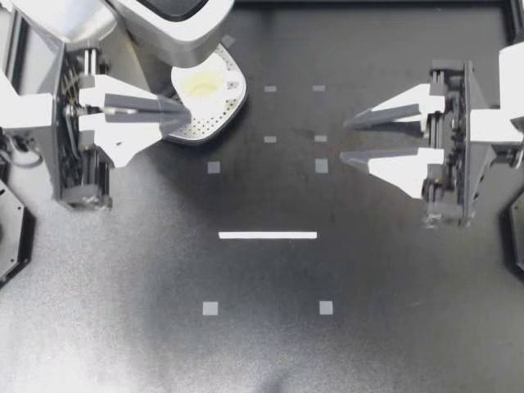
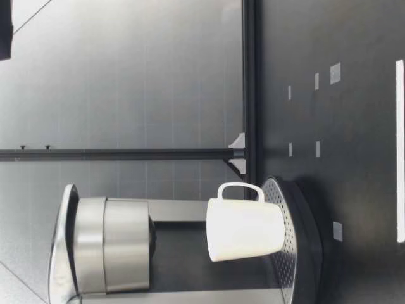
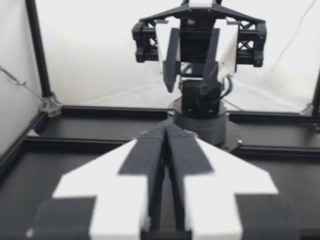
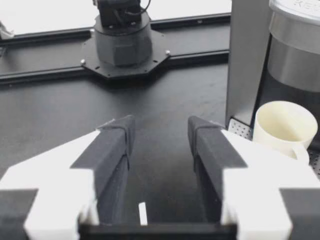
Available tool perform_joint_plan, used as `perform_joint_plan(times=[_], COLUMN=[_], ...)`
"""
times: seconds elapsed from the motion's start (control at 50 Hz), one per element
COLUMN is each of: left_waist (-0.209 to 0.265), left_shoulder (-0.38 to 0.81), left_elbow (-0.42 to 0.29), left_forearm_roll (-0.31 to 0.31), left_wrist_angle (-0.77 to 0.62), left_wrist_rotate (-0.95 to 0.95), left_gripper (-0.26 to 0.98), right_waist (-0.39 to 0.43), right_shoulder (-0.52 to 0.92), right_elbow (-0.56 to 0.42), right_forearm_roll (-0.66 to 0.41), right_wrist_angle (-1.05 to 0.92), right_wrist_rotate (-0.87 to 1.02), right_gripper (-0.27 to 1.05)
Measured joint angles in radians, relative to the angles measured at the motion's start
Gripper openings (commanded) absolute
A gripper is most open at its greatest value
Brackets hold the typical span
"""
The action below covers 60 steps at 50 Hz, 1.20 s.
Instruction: Place the coffee capsule inside the capsule container, then place the cup onto the center of the cup tray.
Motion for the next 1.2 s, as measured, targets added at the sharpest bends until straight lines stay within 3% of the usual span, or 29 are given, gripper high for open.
perform_joint_plan(times=[1.2], left_waist=[-0.009], left_shoulder=[0.067], left_elbow=[0.044], left_forearm_roll=[0.000], left_wrist_angle=[-0.110], left_wrist_rotate=[0.000], left_gripper=[0.12], right_waist=[0.003], right_shoulder=[0.021], right_elbow=[0.018], right_forearm_roll=[-0.009], right_wrist_angle=[-0.018], right_wrist_rotate=[0.025], right_gripper=[0.49])
